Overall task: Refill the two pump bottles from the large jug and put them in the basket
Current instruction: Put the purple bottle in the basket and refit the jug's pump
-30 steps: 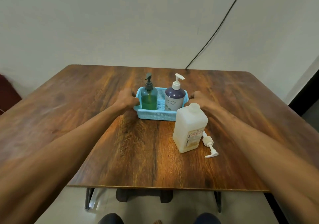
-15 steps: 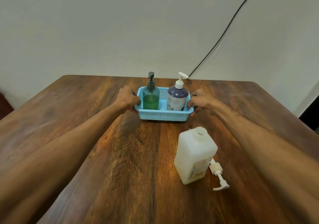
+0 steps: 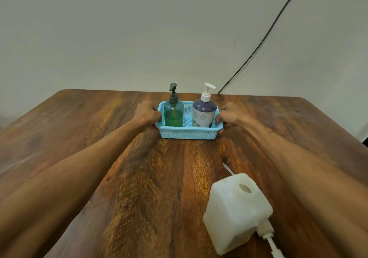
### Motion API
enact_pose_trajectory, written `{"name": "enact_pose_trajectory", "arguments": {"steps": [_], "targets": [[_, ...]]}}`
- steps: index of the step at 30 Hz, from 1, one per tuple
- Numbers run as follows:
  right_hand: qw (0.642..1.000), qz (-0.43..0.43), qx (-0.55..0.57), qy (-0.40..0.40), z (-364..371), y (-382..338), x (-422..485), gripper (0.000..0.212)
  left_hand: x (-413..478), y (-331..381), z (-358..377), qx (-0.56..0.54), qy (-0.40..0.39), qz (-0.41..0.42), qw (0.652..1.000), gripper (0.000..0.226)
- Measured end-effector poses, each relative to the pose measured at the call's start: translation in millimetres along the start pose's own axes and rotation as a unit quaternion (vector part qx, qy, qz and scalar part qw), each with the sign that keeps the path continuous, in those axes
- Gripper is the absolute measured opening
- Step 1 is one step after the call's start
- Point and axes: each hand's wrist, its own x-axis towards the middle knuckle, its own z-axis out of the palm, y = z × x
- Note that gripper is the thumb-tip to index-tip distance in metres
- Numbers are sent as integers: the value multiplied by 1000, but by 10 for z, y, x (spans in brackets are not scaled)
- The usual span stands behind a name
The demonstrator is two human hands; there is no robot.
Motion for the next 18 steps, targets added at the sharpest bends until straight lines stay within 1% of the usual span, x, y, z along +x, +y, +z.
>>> {"name": "enact_pose_trajectory", "arguments": {"steps": [9,15,16,18], "targets": [[999,9,36,13,11,-47,65,16,119,-17,52,-17,22,-9,1000,20],[997,-1,73,2,-31,34,-100,34,-65,-1,-5,-32,25,-4,999,29],[997,-10,71,7,-53,37,-176,37,-145,24,-37,-29,31,-1,999,31],[998,-29,48,37,-105,30,-338,42,-311,79,-106,-26,48,6,999,43]]}}
